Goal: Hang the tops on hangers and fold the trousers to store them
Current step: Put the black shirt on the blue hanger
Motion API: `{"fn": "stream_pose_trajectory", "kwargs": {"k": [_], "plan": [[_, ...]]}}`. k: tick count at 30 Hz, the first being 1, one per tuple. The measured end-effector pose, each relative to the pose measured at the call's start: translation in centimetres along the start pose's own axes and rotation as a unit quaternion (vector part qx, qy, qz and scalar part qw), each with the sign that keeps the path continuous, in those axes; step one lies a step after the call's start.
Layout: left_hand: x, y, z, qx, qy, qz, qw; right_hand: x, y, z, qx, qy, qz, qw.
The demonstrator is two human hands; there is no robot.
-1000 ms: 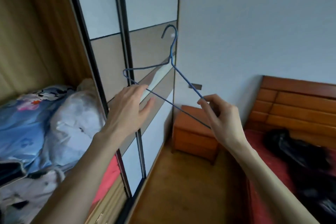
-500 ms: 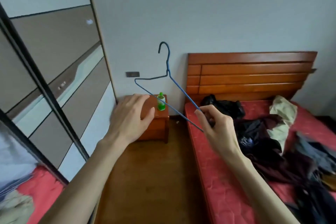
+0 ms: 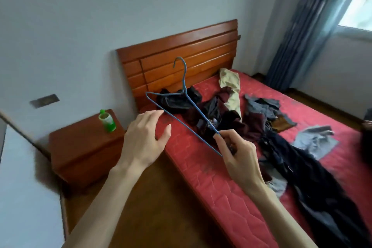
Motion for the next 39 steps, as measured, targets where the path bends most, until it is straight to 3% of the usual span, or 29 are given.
{"fn": "stream_pose_trajectory", "kwargs": {"k": [10,26,35,39], "plan": [[5.6,-2.7,-9.7,-0.111,0.091,-0.105,0.984,-4.7,-5.0,4.9,-0.076,-0.153,-0.133,0.976],[7.7,-18.8,-25.0,-0.165,0.19,-0.216,0.944,-10.2,-13.5,17.1,-0.125,-0.306,-0.255,0.909],[10.4,-25.3,-32.0,-0.146,0.202,-0.217,0.944,-9.1,-19.7,22.5,-0.102,-0.355,-0.262,0.892],[10.9,-26.9,-35.5,-0.152,0.223,-0.217,0.938,-8.5,-22.8,23.2,-0.071,-0.299,-0.281,0.909]]}}
Point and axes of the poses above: each hand's wrist, its own x-axis towards the middle knuckle, its own z-axis out of the back of the hand, y = z × x, the point moved 6 cm from there along x, towards the middle knuckle, and after that the axes turned 5 degrees about -x, right-handed, at the moved point
